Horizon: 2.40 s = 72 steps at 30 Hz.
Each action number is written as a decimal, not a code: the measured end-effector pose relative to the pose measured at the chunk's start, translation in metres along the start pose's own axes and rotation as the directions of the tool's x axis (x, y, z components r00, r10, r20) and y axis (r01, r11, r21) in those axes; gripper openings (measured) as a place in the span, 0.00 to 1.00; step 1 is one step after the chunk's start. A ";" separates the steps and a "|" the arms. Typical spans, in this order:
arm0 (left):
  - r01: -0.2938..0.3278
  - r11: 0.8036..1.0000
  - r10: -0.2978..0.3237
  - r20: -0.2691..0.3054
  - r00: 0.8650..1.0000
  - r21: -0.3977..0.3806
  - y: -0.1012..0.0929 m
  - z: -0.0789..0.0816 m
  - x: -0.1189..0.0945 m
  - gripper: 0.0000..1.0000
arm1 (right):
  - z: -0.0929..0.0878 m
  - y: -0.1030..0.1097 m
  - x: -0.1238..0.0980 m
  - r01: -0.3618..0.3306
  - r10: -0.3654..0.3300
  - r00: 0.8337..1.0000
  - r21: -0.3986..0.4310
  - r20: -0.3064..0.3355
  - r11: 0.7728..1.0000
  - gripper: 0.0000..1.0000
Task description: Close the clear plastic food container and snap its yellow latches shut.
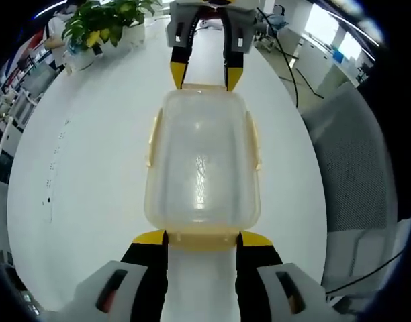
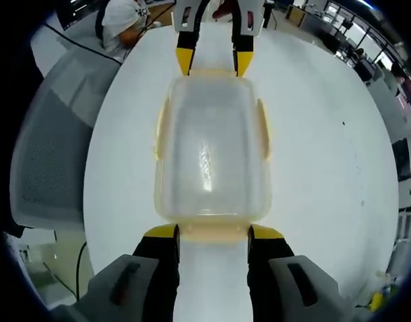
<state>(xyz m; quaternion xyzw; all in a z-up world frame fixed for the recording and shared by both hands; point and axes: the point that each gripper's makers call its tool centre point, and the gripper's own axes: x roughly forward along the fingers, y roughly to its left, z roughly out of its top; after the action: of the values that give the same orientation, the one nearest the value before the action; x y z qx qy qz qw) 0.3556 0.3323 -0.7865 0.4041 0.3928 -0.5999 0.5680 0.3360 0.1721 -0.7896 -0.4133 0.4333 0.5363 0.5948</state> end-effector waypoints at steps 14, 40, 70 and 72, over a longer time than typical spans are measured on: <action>0.003 1.000 -0.003 0.005 1.000 0.009 0.001 -0.001 0.002 0.34 | -0.001 0.001 0.003 -0.005 0.003 0.997 0.018 0.073 1.000 0.37; 0.005 1.000 -0.005 0.004 1.000 0.000 0.002 0.000 0.004 0.35 | -0.004 -0.002 0.004 0.013 -0.014 0.999 0.012 0.051 1.000 0.40; 0.062 0.879 0.030 0.184 0.982 -0.472 0.006 -0.019 -0.018 0.36 | 0.001 -0.011 -0.024 -0.039 -0.068 0.969 0.418 0.238 0.907 0.48; 0.077 0.854 0.037 0.208 0.977 -0.515 0.004 -0.019 -0.017 0.36 | 0.001 -0.010 -0.023 -0.051 -0.073 0.965 0.450 0.254 0.891 0.47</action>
<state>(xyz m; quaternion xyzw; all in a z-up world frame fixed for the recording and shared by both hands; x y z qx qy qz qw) 0.3611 0.3559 -0.7777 0.1658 0.4821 -0.5168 0.6878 0.3448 0.1657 -0.7666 -0.1907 0.4609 0.4674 0.7299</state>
